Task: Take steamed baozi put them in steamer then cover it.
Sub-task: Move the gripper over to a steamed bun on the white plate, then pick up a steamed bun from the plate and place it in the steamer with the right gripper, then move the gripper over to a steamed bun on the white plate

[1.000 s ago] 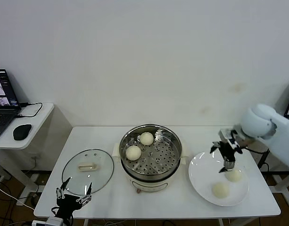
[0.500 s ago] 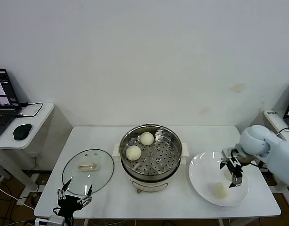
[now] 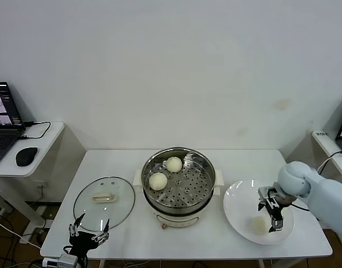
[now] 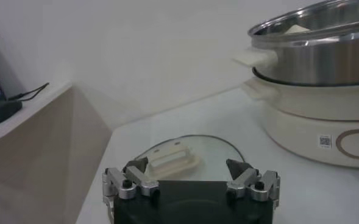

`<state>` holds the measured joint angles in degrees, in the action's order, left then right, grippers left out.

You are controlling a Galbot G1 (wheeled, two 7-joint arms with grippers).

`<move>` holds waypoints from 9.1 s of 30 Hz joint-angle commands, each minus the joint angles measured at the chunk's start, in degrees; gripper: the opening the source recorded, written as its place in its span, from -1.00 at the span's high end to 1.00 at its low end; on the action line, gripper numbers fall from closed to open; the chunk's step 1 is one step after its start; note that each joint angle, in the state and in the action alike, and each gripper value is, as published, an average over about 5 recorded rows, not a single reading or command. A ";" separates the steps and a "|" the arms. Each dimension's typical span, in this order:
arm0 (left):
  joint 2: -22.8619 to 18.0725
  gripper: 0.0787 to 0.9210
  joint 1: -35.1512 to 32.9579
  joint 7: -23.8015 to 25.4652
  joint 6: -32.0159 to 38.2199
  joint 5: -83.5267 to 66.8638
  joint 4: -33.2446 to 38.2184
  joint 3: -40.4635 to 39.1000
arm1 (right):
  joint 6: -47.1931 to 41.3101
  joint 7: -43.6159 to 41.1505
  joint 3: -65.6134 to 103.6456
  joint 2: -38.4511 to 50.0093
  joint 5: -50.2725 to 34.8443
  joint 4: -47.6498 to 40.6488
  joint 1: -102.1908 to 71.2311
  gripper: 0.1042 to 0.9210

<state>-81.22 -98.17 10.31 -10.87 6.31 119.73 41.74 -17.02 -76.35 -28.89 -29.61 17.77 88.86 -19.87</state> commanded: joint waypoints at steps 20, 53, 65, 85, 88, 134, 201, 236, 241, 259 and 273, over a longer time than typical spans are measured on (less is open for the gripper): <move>-0.24 -0.77 -0.39 -0.12 0.01 0.06 -0.37 -0.16 | -0.68 4.46 3.97 -1.85 2.78 -1.54 -6.28 -0.76; -1.15 -0.77 1.56 -0.93 0.26 -0.07 -1.22 -1.59 | -2.92 0.95 -5.21 -0.21 -14.70 -0.94 24.71 -0.37; -1.45 -0.77 2.06 -2.42 2.71 -0.81 -1.10 -0.13 | -2.13 -0.38 -20.37 -19.30 -28.68 -13.08 49.06 -0.36; -1.94 -0.77 2.36 -2.69 2.74 -0.84 -0.38 1.32 | 35.98 -8.18 -22.61 -41.38 -26.99 -26.93 46.95 -0.36; -1.88 -0.77 2.22 -2.72 2.74 -0.90 -0.23 1.53 | 38.97 -7.45 -22.97 -41.32 -21.04 -23.22 46.08 -0.36; -2.54 -0.77 1.88 -2.94 2.75 -1.54 -0.84 1.79 | 43.95 -3.27 -31.46 -39.32 0.29 -1.88 36.39 -0.37; -0.90 -0.77 -0.47 -0.36 0.30 -0.88 1.27 0.34 | 5.93 -0.15 9.20 -0.45 7.90 -8.26 -0.66 -0.76; -1.48 -0.77 -0.19 -0.34 0.55 0.62 -0.64 -0.24 | 7.14 4.23 12.10 -7.23 12.85 -17.02 -3.44 -0.76; -1.57 -0.77 0.22 -0.29 0.47 0.71 -0.99 -0.36 | 7.35 4.15 11.96 -7.53 12.78 -17.82 -3.06 -0.76; -1.60 -0.77 1.05 -0.26 0.39 0.80 -1.79 -0.55 | 7.30 3.63 11.95 -8.32 12.28 -19.11 -2.84 -0.62; -1.64 -0.77 1.34 -0.40 0.48 0.91 -1.89 -0.82 | 5.05 3.81 9.73 -5.82 8.08 -16.85 1.72 -0.24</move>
<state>-82.83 -96.92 10.01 -10.47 7.09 117.87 41.00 -10.80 -72.45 -17.29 -36.65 28.75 70.62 -21.36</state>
